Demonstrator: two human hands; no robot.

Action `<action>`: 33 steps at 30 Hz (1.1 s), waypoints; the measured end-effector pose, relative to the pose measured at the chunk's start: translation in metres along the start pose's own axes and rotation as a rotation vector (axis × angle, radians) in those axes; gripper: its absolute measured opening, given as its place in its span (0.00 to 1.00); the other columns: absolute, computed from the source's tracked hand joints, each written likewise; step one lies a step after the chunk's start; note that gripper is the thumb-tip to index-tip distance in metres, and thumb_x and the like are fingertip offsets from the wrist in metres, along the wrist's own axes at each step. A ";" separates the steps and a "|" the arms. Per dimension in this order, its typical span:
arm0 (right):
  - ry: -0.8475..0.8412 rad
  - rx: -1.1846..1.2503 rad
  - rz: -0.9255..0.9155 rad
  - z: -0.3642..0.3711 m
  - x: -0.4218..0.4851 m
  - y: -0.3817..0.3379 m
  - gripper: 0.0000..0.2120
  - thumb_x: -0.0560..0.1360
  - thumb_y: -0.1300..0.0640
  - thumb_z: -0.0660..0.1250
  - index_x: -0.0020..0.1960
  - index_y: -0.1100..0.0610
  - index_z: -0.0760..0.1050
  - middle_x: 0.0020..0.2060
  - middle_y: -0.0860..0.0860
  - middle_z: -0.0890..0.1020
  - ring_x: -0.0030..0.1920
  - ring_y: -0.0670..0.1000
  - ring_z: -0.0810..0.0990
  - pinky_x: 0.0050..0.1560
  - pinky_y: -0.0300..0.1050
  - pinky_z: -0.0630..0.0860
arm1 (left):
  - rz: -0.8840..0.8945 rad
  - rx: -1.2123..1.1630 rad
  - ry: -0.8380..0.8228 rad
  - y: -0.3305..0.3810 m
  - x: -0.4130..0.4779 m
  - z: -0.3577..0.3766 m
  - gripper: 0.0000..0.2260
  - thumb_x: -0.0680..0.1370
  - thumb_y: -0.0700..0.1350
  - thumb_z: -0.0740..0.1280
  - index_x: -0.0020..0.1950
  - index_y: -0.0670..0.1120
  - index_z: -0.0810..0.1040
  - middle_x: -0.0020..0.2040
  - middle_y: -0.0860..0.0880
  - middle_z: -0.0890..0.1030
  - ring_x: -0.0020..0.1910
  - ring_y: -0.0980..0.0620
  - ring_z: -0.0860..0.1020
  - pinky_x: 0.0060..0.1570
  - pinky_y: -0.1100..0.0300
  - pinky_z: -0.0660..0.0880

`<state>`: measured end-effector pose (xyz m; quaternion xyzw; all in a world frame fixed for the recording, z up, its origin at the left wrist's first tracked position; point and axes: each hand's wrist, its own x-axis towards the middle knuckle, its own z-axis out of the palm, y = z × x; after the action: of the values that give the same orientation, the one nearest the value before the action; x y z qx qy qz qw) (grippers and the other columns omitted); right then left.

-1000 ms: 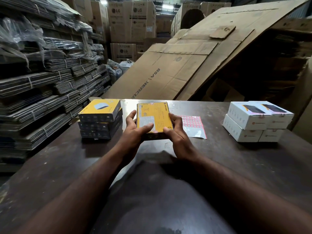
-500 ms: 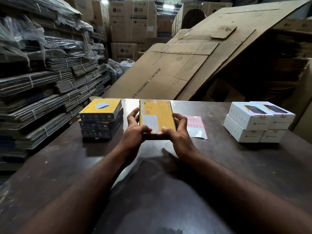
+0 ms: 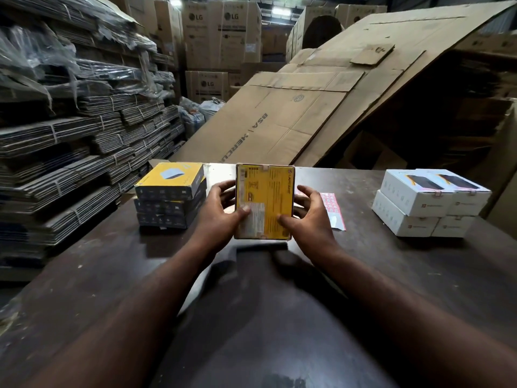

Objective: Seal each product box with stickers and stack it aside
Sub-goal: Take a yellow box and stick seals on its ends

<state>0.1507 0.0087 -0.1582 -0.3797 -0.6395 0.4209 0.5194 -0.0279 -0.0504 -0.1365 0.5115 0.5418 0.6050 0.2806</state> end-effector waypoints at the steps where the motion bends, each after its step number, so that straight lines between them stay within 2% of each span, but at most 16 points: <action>1: 0.009 -0.043 -0.033 -0.002 0.001 0.001 0.34 0.71 0.70 0.74 0.73 0.56 0.66 0.60 0.52 0.79 0.59 0.52 0.81 0.55 0.48 0.83 | 0.035 0.039 0.023 0.001 0.000 -0.001 0.22 0.77 0.34 0.72 0.68 0.47 0.71 0.59 0.53 0.78 0.56 0.61 0.77 0.45 0.75 0.76; 3: 0.035 -0.119 -0.129 -0.004 0.002 0.003 0.30 0.68 0.73 0.74 0.66 0.56 0.74 0.55 0.52 0.83 0.57 0.50 0.83 0.59 0.53 0.81 | 0.080 0.079 0.057 0.003 -0.002 -0.001 0.21 0.75 0.33 0.74 0.62 0.48 0.72 0.54 0.56 0.79 0.52 0.65 0.77 0.46 0.74 0.76; 6: 0.058 -0.217 -0.232 -0.005 0.000 0.002 0.26 0.67 0.75 0.72 0.58 0.53 0.79 0.52 0.49 0.85 0.54 0.48 0.84 0.58 0.53 0.82 | 0.107 0.085 0.051 0.004 -0.002 0.000 0.21 0.72 0.32 0.75 0.61 0.46 0.74 0.54 0.54 0.81 0.52 0.63 0.80 0.49 0.69 0.79; 8: 0.089 -0.268 -0.249 -0.009 0.000 -0.002 0.26 0.66 0.74 0.72 0.57 0.52 0.79 0.50 0.45 0.85 0.52 0.44 0.84 0.53 0.51 0.83 | 0.097 0.014 0.022 0.006 -0.002 0.000 0.20 0.72 0.30 0.75 0.59 0.46 0.75 0.55 0.50 0.82 0.53 0.56 0.82 0.49 0.63 0.81; 10: 0.129 -0.346 -0.265 -0.016 0.000 -0.006 0.25 0.65 0.72 0.74 0.58 0.51 0.81 0.47 0.40 0.84 0.48 0.38 0.81 0.49 0.43 0.80 | 0.063 -0.056 -0.022 0.007 -0.005 0.000 0.18 0.74 0.32 0.74 0.57 0.50 0.76 0.56 0.52 0.82 0.51 0.53 0.82 0.46 0.61 0.81; 11: 0.154 -0.393 -0.284 -0.020 -0.001 -0.009 0.25 0.65 0.71 0.75 0.58 0.51 0.81 0.46 0.40 0.84 0.46 0.38 0.80 0.47 0.39 0.78 | 0.052 -0.069 -0.048 0.010 -0.007 0.001 0.17 0.76 0.34 0.73 0.57 0.53 0.77 0.56 0.54 0.82 0.48 0.54 0.83 0.43 0.61 0.81; 13: 0.189 -0.475 -0.316 -0.029 -0.004 -0.012 0.24 0.65 0.67 0.77 0.57 0.49 0.82 0.44 0.43 0.85 0.42 0.44 0.80 0.45 0.40 0.76 | 0.026 -0.091 -0.113 0.015 -0.012 0.002 0.15 0.78 0.38 0.72 0.57 0.57 0.77 0.58 0.56 0.82 0.45 0.55 0.83 0.41 0.61 0.80; 14: 0.187 -0.491 -0.326 -0.034 -0.007 -0.013 0.23 0.65 0.66 0.77 0.57 0.49 0.83 0.43 0.44 0.85 0.41 0.47 0.80 0.44 0.41 0.76 | 0.001 -0.124 -0.151 0.017 -0.013 0.003 0.13 0.79 0.39 0.70 0.58 0.57 0.77 0.60 0.54 0.82 0.46 0.54 0.84 0.42 0.59 0.80; 18: 0.172 -0.476 -0.277 -0.060 -0.017 -0.012 0.20 0.66 0.63 0.81 0.56 0.51 0.84 0.45 0.47 0.85 0.36 0.44 0.80 0.42 0.37 0.77 | -0.187 -0.390 -0.297 0.023 -0.016 0.012 0.08 0.84 0.42 0.62 0.60 0.48 0.78 0.60 0.47 0.83 0.54 0.44 0.83 0.57 0.50 0.80; 21: 0.154 -0.467 -0.243 -0.078 -0.022 -0.013 0.21 0.67 0.65 0.80 0.57 0.51 0.83 0.51 0.51 0.84 0.39 0.37 0.80 0.40 0.26 0.73 | -0.313 -0.446 -0.303 0.023 -0.024 0.025 0.11 0.84 0.48 0.62 0.60 0.42 0.77 0.59 0.43 0.82 0.55 0.39 0.84 0.57 0.51 0.82; 24: 0.083 -0.471 -0.245 -0.093 -0.029 -0.017 0.23 0.70 0.68 0.77 0.61 0.49 0.82 0.55 0.48 0.81 0.46 0.29 0.79 0.45 0.25 0.74 | -0.384 -0.432 -0.256 0.022 -0.034 0.042 0.08 0.82 0.47 0.67 0.55 0.42 0.76 0.54 0.44 0.84 0.49 0.43 0.85 0.56 0.53 0.82; 25: 0.060 -0.465 -0.237 -0.096 -0.031 -0.018 0.24 0.70 0.69 0.76 0.61 0.49 0.82 0.56 0.47 0.81 0.47 0.29 0.79 0.47 0.25 0.74 | -0.398 -0.437 -0.252 0.021 -0.037 0.045 0.07 0.81 0.46 0.67 0.53 0.43 0.76 0.53 0.44 0.84 0.48 0.44 0.85 0.57 0.53 0.81; 27: 0.006 -0.373 -0.176 -0.105 -0.037 -0.020 0.25 0.70 0.72 0.74 0.61 0.50 0.81 0.57 0.47 0.83 0.52 0.36 0.83 0.51 0.30 0.77 | -0.417 -0.454 -0.263 0.021 -0.039 0.049 0.07 0.80 0.46 0.69 0.53 0.43 0.77 0.52 0.45 0.85 0.49 0.46 0.84 0.59 0.53 0.80; 29: -0.066 -0.196 -0.079 -0.116 -0.042 -0.022 0.24 0.71 0.75 0.73 0.60 0.54 0.81 0.56 0.48 0.85 0.56 0.45 0.84 0.50 0.37 0.81 | -0.435 -0.469 -0.280 0.022 -0.041 0.050 0.08 0.79 0.46 0.69 0.54 0.43 0.78 0.51 0.45 0.86 0.48 0.47 0.85 0.57 0.55 0.81; 33: -0.151 -0.046 0.063 -0.139 -0.054 -0.025 0.23 0.72 0.74 0.72 0.64 0.60 0.80 0.57 0.52 0.85 0.57 0.49 0.85 0.50 0.41 0.83 | -0.470 -0.450 -0.326 0.022 -0.044 0.057 0.14 0.75 0.46 0.73 0.58 0.42 0.78 0.52 0.45 0.86 0.47 0.47 0.85 0.51 0.58 0.83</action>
<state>0.2955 -0.0301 -0.1390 -0.3785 -0.6742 0.4495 0.4474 0.0432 -0.0745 -0.1364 0.3883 0.4459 0.5388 0.6001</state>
